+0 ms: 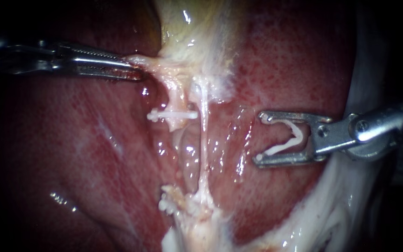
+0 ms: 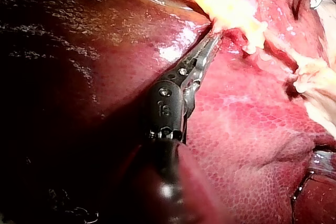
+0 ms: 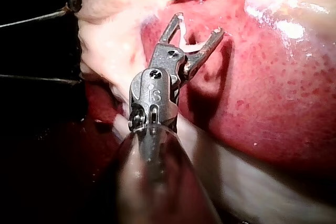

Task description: Clipping first clip right tube

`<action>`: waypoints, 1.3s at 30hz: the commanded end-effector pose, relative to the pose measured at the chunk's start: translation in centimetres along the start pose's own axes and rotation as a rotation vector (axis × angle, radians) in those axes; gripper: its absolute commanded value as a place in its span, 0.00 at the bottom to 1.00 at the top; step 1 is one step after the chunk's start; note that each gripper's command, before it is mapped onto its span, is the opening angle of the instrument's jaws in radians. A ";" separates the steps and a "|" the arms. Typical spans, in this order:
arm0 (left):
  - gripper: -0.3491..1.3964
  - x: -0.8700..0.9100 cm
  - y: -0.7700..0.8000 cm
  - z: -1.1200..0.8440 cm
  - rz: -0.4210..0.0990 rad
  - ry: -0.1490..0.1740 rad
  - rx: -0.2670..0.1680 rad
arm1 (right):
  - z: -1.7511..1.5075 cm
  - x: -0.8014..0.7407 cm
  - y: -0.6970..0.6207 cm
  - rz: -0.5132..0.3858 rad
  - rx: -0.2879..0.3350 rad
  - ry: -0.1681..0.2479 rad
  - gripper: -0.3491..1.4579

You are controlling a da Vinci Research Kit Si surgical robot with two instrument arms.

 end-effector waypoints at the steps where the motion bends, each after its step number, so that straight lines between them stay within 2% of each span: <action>1: 0.00 0.01 0.00 -0.02 0.000 0.000 -0.002 | 0.00 0.00 0.00 0.000 0.000 0.000 0.47; 3: 0.00 0.08 0.01 -0.11 -0.004 -0.002 -0.011 | 0.00 0.00 0.00 0.000 0.000 0.000 0.47; 6: 0.00 0.22 0.03 -0.32 -0.012 -0.002 0.003 | 0.00 0.00 0.00 0.000 0.000 0.000 0.47; 8: 0.00 0.31 0.05 -0.45 -0.012 0.008 0.013 | 0.00 0.00 0.00 0.000 0.003 0.001 0.47; 10: 0.00 0.40 0.07 -0.58 -0.008 0.032 0.018 | 0.00 0.00 0.00 0.000 0.006 0.002 0.47; 12: 0.00 0.48 0.10 -0.65 -0.001 0.036 0.022 | 0.02 0.01 0.00 0.000 0.012 0.003 0.47; 15: 0.00 0.49 0.12 -0.67 0.004 0.036 0.025 | 0.05 0.04 -0.01 0.000 0.030 0.007 0.47; 20: 0.00 0.45 0.10 -0.64 0.006 0.036 0.026 | 0.15 0.17 -0.09 -0.018 0.067 0.047 0.47; 25: 0.00 0.45 0.10 -0.64 0.006 0.036 0.027 | 0.37 0.25 -0.19 0.032 0.099 0.053 0.47; 30: 0.00 0.45 0.10 -0.64 0.006 0.036 0.027 | 0.68 0.17 -0.23 0.104 0.123 0.070 0.47; 34: 0.00 0.45 0.10 -0.64 0.006 0.036 0.027 | 0.90 0.05 -0.24 0.167 0.166 0.089 0.47; 39: 0.00 0.45 0.10 -0.64 0.006 0.036 0.027 | 1.09 -0.04 -0.23 0.202 0.198 0.096 0.47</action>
